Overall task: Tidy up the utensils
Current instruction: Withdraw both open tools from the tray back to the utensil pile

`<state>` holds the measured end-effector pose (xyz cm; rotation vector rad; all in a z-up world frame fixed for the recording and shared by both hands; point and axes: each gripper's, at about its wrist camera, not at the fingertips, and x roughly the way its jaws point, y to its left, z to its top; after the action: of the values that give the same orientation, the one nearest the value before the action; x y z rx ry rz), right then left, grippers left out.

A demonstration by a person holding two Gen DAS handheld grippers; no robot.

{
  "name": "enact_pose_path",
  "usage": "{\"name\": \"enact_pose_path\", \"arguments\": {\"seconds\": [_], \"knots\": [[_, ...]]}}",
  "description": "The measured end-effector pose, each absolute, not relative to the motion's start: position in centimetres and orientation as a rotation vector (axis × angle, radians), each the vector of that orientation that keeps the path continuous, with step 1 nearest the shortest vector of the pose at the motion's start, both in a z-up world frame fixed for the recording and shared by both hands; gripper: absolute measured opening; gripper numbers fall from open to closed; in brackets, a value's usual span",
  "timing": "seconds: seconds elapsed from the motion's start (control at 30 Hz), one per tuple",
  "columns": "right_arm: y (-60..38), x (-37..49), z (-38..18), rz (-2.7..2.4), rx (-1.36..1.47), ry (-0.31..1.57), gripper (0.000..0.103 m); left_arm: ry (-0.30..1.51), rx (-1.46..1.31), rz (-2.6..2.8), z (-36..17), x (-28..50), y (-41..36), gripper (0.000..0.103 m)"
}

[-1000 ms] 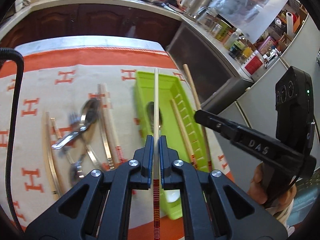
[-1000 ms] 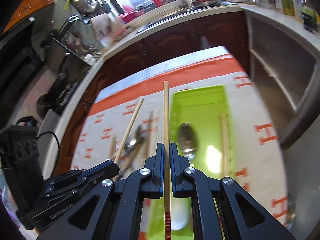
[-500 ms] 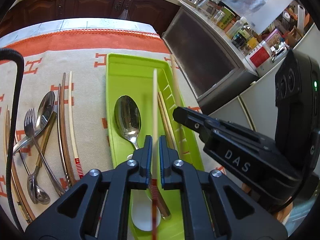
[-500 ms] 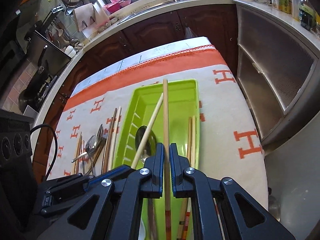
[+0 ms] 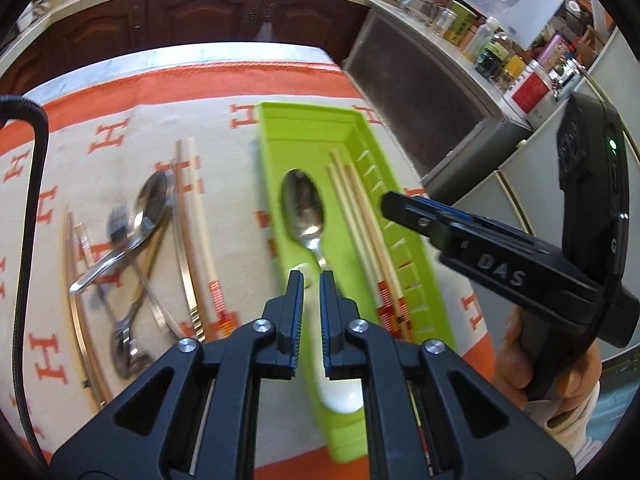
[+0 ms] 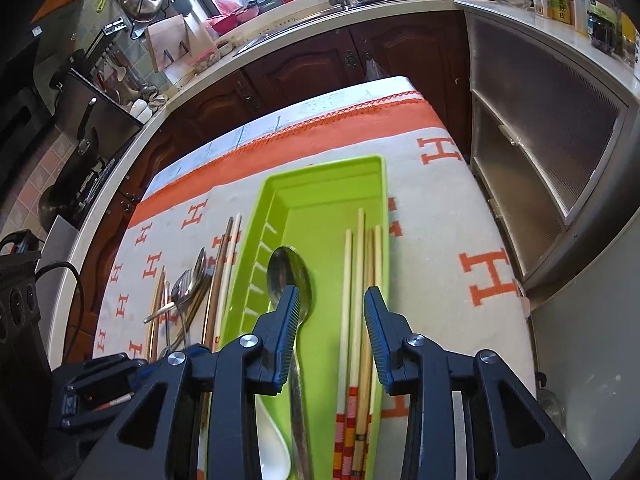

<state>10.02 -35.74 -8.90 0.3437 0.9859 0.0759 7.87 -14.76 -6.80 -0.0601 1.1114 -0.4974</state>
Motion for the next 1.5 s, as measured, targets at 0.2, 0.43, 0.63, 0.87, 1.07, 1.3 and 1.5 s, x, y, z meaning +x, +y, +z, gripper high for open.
{"name": "enact_pose_path", "arguments": {"seconds": [0.2, 0.43, 0.63, 0.87, 1.07, 1.3, 1.5], "knots": [[-34.1, 8.0, -8.2, 0.109, 0.335, 0.977, 0.034, 1.101, -0.072, -0.43, -5.9, 7.0, -10.9, 0.004], [-30.1, 5.6, -6.8, 0.169, 0.282, 0.976, 0.035, 1.059, -0.062, -0.351, -4.3, 5.6, -6.3, 0.007], [-25.9, 3.8, -4.4, 0.246, 0.231, 0.948, 0.035, 0.994, -0.034, -0.273, -3.2, 4.1, -2.2, 0.034], [-19.4, 2.7, -3.1, 0.345, 0.176, 0.951, 0.035, 0.956, -0.058, -0.22, -2.8, 2.8, 2.3, 0.043], [-14.5, 2.6, -4.8, 0.4, 0.123, 0.998, 0.035, 0.963, -0.09, -0.191, -3.9, 2.1, 5.3, 0.043], [-11.6, 3.5, -8.1, 0.391, 0.095, 1.058, 0.035, 0.968, -0.147, -0.183, -5.9, 1.8, 8.3, 0.043], [-10.6, 4.2, -10.5, 0.38, 0.076, 1.11, 0.029, 1.03, -0.183, -0.184, -8.5, 2.1, 9.8, 0.043]]}}
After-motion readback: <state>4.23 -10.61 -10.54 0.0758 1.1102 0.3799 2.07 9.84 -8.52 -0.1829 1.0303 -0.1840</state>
